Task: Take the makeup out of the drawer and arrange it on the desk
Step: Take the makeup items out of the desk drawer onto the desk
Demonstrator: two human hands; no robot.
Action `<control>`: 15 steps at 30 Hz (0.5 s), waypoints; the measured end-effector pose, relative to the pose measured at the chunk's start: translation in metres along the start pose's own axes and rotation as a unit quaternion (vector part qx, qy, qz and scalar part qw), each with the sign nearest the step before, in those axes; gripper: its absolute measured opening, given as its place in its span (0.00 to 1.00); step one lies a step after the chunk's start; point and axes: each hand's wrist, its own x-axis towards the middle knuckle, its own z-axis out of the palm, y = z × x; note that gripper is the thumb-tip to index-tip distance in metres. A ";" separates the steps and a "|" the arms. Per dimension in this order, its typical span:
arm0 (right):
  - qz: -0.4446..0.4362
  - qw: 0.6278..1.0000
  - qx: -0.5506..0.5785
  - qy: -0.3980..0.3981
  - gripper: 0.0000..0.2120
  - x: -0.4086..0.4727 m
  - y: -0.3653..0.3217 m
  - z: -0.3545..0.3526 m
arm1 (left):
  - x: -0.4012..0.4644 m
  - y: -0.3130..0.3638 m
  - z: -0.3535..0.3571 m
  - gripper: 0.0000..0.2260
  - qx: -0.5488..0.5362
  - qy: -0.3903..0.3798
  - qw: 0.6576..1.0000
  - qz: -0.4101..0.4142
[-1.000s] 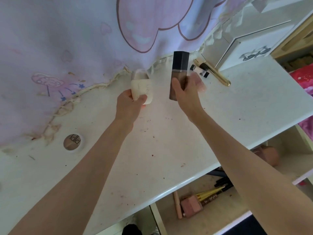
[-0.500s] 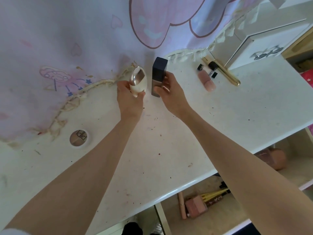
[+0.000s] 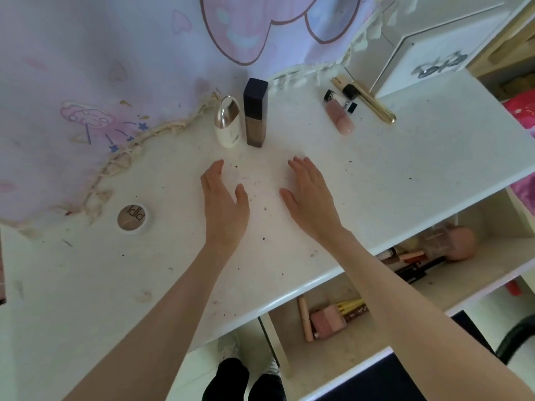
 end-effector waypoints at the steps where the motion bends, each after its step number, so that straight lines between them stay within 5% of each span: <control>1: -0.014 0.999 -0.040 -0.011 0.25 -0.015 0.005 -0.001 | -0.016 -0.002 -0.001 0.24 0.020 -0.020 1.000 0.013; 3: -0.028 0.995 -0.092 -0.029 0.26 -0.046 0.013 -0.006 | -0.051 -0.007 -0.003 0.24 0.114 -0.076 0.988 0.066; 6: -0.035 0.988 -0.138 -0.051 0.25 -0.094 0.023 -0.017 | -0.103 -0.016 -0.004 0.20 0.309 -0.128 0.924 0.182; 11: -0.028 0.989 -0.119 -0.085 0.26 -0.161 0.042 -0.030 | -0.156 -0.013 -0.001 0.21 0.352 -0.196 0.894 0.195; 15: -0.008 0.994 -0.079 -0.071 0.21 -0.194 0.064 -0.037 | -0.191 -0.017 0.005 0.19 0.342 -0.226 0.866 0.286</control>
